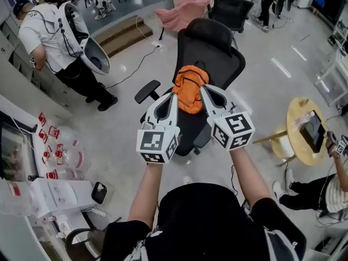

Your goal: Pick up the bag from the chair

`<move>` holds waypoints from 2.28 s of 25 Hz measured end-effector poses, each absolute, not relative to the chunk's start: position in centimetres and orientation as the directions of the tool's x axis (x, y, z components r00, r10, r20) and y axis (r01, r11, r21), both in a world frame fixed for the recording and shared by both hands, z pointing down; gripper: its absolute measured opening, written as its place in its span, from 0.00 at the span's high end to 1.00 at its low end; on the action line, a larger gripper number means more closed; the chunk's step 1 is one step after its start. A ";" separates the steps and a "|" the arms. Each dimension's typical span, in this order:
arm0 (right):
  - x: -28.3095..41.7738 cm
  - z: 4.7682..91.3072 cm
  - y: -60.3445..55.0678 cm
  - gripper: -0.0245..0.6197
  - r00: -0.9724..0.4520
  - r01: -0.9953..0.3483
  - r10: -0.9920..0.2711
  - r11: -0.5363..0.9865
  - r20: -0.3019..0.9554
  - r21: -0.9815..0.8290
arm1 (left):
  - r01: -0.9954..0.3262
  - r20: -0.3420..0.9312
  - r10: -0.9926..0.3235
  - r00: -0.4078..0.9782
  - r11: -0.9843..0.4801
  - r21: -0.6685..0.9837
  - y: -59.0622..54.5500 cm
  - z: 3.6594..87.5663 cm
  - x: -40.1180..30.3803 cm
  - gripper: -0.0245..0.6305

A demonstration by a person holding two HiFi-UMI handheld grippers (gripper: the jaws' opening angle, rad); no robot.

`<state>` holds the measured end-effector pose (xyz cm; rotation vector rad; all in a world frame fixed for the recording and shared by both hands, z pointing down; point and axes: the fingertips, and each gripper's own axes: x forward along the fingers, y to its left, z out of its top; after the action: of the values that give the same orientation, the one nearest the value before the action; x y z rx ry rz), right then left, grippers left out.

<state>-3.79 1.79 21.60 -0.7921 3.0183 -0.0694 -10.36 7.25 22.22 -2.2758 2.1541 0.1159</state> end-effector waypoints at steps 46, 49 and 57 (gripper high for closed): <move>-8.2 27.2 -21.2 0.96 -0.879 -0.474 -0.467 0.877 0.094 -0.082 | -0.998 0.057 -0.997 0.044 -0.041 0.049 -15.7 26.8 -13.6 0.95; -7.6 28.1 -22.9 0.96 -0.885 -0.461 -0.451 0.882 0.113 -0.098 | -0.998 0.078 -0.997 0.023 -0.018 0.058 -16.9 27.6 -13.3 0.95; -7.5 31.5 -27.1 0.96 -0.898 -0.430 -0.408 0.894 0.165 -0.125 | -0.996 0.128 -0.991 -0.022 0.033 0.087 -20.8 30.6 -13.2 0.95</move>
<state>-7.47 -27.07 31.48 -0.7090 3.1883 -0.2612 -13.15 -20.82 30.56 -2.2976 2.3616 -0.0447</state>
